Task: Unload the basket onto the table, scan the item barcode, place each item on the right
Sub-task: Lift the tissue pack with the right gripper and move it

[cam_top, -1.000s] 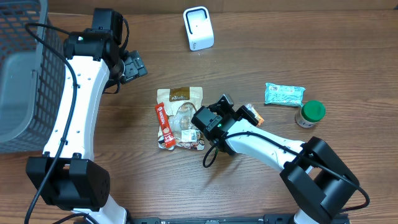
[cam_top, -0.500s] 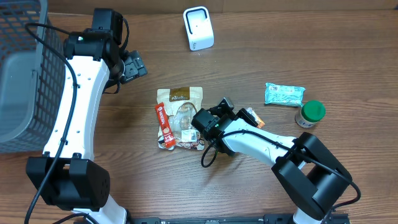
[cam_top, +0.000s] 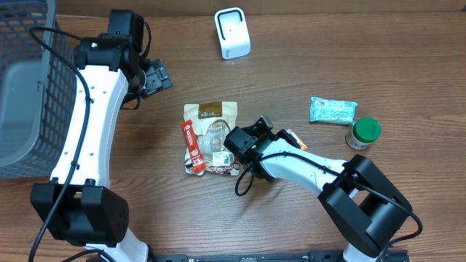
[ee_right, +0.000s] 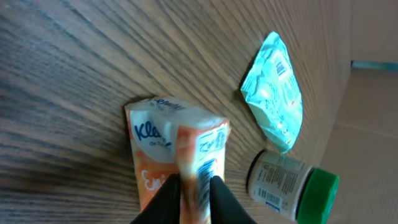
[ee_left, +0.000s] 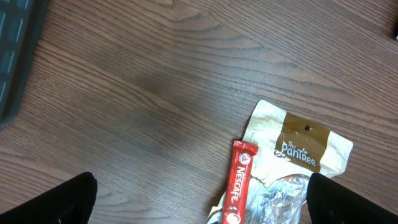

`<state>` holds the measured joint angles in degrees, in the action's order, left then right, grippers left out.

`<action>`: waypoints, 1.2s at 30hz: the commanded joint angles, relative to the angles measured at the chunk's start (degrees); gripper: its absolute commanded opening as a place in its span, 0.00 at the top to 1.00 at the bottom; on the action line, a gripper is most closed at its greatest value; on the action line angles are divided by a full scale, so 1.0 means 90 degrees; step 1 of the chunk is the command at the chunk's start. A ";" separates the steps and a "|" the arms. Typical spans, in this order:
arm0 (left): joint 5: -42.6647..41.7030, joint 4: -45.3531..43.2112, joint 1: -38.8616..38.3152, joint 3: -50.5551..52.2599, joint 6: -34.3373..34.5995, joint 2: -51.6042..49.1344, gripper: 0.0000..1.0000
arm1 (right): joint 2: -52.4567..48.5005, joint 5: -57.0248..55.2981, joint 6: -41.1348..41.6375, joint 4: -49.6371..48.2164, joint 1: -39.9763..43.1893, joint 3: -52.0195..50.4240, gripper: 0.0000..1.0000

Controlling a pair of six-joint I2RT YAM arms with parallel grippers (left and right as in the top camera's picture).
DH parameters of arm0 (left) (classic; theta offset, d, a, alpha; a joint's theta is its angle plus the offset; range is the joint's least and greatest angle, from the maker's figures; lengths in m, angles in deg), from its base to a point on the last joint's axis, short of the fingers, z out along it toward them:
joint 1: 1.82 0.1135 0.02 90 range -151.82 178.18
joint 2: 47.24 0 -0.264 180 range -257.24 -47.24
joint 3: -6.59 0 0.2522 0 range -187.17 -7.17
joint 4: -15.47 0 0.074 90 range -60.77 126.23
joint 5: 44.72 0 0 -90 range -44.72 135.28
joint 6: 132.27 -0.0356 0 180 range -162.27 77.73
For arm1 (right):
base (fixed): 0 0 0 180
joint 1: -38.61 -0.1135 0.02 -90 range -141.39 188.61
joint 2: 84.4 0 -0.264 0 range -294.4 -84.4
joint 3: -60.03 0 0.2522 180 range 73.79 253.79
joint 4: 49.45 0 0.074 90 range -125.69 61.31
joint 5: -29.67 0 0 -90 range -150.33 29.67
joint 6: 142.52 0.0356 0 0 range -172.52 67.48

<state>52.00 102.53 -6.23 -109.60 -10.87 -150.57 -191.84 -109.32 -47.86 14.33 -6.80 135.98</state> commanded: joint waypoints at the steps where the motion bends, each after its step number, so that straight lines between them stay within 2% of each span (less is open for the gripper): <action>1: 0.0087 -0.0002 -0.0012 0.0007 -0.0012 -0.0051 0.00 | -0.0007 0.0027 0.0080 -0.0046 -0.0019 -0.0041 0.81; 2: 0.0087 -0.0002 -0.0012 0.0007 -0.0012 -0.0051 0.01 | -0.0007 0.0027 0.0080 -0.0049 -0.0019 -0.0041 0.81; 4: 0.0087 -0.0002 -0.0012 0.0007 -0.0012 -0.0051 0.00 | -0.0007 0.0027 0.0080 -0.0053 -0.0019 -0.0039 0.72; 5: 0.0087 -0.0002 -0.0012 0.0007 -0.0012 -0.0051 0.01 | -0.0007 0.0024 0.0080 -0.0061 -0.0019 -0.0039 0.65; 8: 0.0087 -0.0002 -0.0012 0.0007 -0.0012 -0.0051 0.01 | -0.0005 0.0024 0.0080 -0.0075 -0.0019 -0.0027 0.54; 9: 0.0087 -0.0002 -0.0012 0.0007 -0.0012 -0.0051 0.01 | -0.0005 0.0027 0.0080 -0.0095 -0.0019 -0.0015 0.46; 12: 0.0087 -0.0002 -0.0012 0.0007 -0.0012 -0.0051 0.01 | 0.0007 0.0061 0.0168 -0.0080 -0.0019 0.0104 0.38; 17: 0.0087 -0.0002 -0.0012 0.0007 -0.0012 -0.0051 0.00 | 0.0182 0.0590 0.0168 0.0129 0.0104 0.0556 0.32; 21: 0.0087 -0.0002 -0.0012 0.0007 -0.0012 -0.0051 0.00 | 0.0442 0.1358 0.0146 0.0226 0.0576 0.0731 0.30; 27: 0.0087 -0.0002 -0.0012 0.0007 -0.0012 -0.0051 0.01 | 0.0495 0.3891 0.0078 0.0440 0.1620 0.0716 0.34; 31: 0.0087 -0.0002 -0.0012 0.0007 -0.0012 -0.0051 0.00 | 0.0495 0.4075 -0.0019 0.0525 0.1824 0.0716 0.45; 34: 0.0087 -0.0002 -0.0012 0.0007 -0.0012 -0.0051 0.01 | 0.0495 0.4075 -0.0019 0.0527 0.1892 0.0716 0.73; 35: 0.0087 -0.0002 -0.0012 0.0007 -0.0012 -0.0051 0.01 | 0.0495 0.4075 -0.0019 0.0525 0.1894 0.0716 0.78; 36: 0.0087 -0.0002 -0.0012 0.0007 -0.0012 -0.0051 0.01 | 0.0495 0.4078 -0.0019 0.0525 0.1894 0.0716 0.78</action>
<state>52.00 102.53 -6.23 -109.60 -10.87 -150.57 -189.02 -74.26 -48.08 19.27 10.03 141.36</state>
